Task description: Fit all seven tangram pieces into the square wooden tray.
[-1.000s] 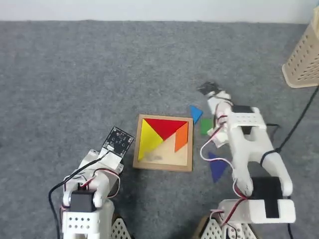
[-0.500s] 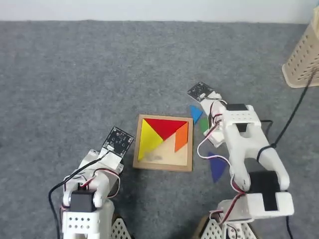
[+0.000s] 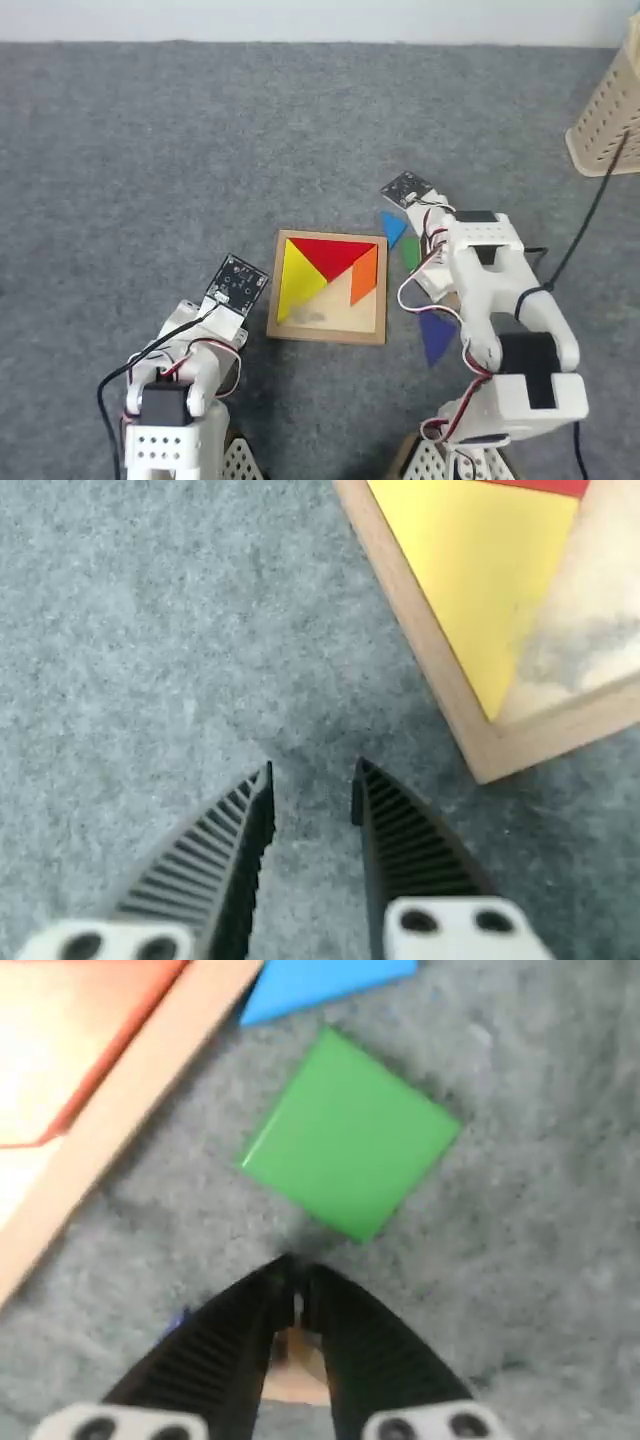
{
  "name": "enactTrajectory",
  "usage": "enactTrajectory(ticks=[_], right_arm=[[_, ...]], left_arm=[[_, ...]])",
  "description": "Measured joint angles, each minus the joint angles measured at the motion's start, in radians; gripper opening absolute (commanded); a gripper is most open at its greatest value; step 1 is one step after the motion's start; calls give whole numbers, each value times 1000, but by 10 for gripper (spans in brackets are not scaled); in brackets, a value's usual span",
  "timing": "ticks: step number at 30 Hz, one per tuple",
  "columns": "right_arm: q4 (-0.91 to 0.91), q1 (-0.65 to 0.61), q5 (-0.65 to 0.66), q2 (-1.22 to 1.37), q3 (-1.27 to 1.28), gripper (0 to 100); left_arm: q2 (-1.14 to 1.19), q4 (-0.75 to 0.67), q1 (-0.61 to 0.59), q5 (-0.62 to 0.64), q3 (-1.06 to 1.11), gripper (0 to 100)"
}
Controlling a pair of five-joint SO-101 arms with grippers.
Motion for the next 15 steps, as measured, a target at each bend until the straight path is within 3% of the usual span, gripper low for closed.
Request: enactTrajectory(ticks=[9, 15], right_arm=[[80, 0, -163, -3, -41, 11], [241, -2, -94, -135, -86, 134]], left_arm=[[0, 0, 0, 0, 0, 119], [0, 0, 0, 0, 0, 119]])
